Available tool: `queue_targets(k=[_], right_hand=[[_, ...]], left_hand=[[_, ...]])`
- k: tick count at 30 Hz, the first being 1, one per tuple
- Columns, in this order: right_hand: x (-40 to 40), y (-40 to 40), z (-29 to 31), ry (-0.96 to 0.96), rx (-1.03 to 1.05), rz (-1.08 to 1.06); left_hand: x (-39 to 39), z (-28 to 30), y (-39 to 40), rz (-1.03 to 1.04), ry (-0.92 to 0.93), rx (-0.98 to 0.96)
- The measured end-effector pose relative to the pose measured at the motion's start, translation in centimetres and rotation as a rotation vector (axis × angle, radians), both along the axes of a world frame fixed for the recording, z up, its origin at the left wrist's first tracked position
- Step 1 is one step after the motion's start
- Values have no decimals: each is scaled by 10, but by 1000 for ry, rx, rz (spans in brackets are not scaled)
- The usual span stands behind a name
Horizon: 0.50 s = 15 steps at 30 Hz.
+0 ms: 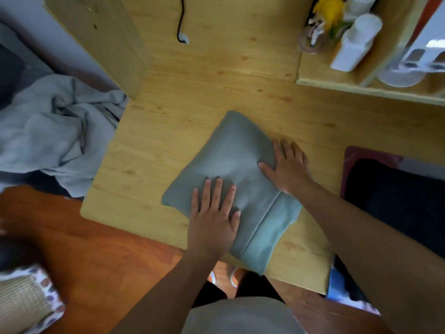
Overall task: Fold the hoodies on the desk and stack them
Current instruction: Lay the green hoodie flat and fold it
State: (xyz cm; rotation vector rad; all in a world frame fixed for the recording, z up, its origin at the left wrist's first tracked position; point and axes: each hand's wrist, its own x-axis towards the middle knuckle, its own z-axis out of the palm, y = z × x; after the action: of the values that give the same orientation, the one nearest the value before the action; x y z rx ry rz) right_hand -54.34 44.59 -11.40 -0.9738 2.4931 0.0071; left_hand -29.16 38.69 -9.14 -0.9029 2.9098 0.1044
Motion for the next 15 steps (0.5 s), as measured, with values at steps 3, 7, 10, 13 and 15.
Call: queue_targets(k=[3, 7, 10, 13, 15], right_hand=[[3, 0, 13, -134, -55, -112], [23, 37, 22, -472, -164, -498], [47, 71, 44, -1007, -278, -916], [94, 98, 75, -1303, -418, -1142], [124, 103, 100, -1268, -582, -1197]], left_hand=[[21, 1, -7, -21, 31, -4], [44, 2, -35, -216, 12, -5], [57, 2, -64, -399, -23, -17], [53, 12, -87, -531, -114, 1], [41, 29, -88, -525, -169, 86]])
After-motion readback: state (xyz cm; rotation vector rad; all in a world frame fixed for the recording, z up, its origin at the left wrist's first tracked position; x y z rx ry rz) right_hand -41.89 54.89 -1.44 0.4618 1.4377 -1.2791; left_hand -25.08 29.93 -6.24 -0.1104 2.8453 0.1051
